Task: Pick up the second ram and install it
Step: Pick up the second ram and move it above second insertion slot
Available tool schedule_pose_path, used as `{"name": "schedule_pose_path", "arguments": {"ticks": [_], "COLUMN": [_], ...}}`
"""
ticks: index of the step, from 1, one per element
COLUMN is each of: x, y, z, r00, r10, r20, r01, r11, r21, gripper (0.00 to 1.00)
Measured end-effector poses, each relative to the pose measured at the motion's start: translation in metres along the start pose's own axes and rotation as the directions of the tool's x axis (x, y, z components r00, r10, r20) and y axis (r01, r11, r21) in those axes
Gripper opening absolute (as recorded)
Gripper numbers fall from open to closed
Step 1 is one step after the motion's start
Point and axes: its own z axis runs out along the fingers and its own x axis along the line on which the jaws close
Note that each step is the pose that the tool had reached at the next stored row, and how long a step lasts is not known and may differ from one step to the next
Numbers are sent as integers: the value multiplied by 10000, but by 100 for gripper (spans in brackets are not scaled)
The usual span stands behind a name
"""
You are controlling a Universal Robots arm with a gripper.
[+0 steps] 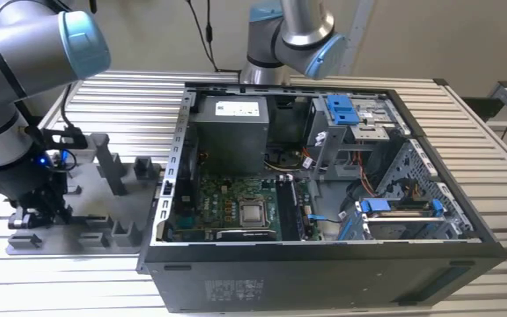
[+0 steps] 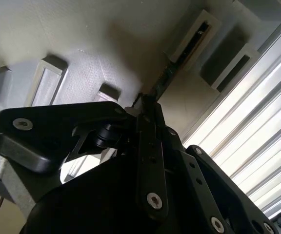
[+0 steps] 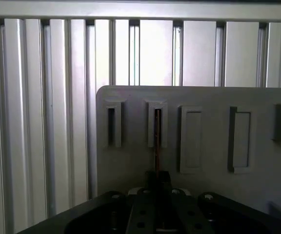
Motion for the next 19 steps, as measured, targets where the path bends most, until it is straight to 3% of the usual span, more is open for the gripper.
{"name": "schedule_pose_path", "arguments": {"ticks": [4, 14, 19], "x": [-2, -3, -5], "y": [1, -1, -2], "z": [-61, -99, -190], "r00": [10000, 10000, 10000], "r10": [0, 1, 0], "r20": [-20, -62, -64], "r01": [0, -1, 0], "r11": [10000, 10000, 10000], "r21": [0, -5, -5], "gripper": [14, 14, 14]}}
